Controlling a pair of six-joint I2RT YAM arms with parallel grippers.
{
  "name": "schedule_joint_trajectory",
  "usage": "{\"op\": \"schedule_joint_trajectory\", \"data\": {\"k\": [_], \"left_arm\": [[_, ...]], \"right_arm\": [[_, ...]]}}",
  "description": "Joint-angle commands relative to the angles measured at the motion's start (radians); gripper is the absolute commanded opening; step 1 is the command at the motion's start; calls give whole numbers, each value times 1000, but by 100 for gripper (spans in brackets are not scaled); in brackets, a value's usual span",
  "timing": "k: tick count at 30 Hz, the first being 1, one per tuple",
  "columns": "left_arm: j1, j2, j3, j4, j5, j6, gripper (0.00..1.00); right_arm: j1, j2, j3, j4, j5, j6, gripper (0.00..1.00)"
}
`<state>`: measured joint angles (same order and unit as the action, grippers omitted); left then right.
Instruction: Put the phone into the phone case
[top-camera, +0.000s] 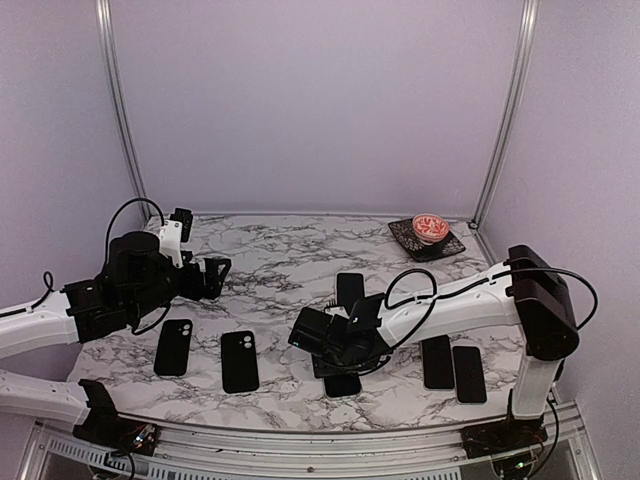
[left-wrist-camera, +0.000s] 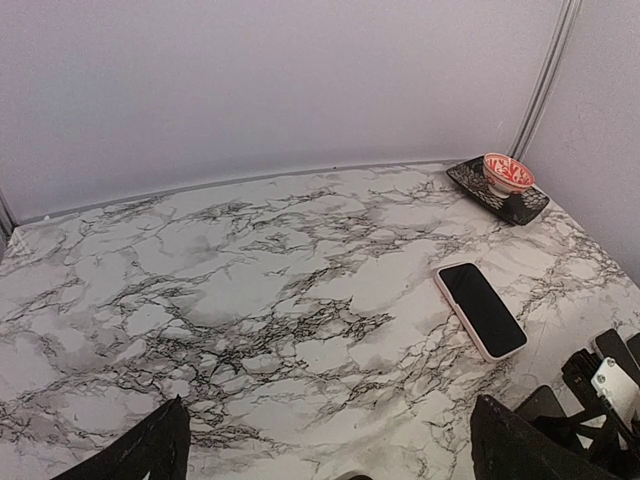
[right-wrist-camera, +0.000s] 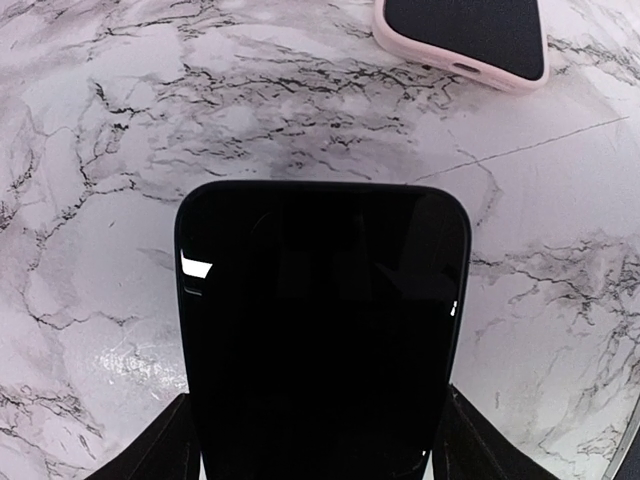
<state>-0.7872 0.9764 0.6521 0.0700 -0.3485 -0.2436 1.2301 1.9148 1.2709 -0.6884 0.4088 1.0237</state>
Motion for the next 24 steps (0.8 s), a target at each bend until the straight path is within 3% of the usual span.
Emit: {"op": "schedule_joint_trajectory", "data": {"k": [1,6,12,24], "left_arm": [[6,-6,-9,21,3,0,99],[8,-7,-9,21,3,1,99],[8,-7,-9,21,5,1,99],[7,-7,-11,21,8,1,99]], "right_arm": [[11,15,-11,7,-72,23,38],[5,-3,-6,-35,-84,7,68],[-13,-21,18,-55,-147,-45,97],[-40,21,14,-60,-208,-87,96]]}}
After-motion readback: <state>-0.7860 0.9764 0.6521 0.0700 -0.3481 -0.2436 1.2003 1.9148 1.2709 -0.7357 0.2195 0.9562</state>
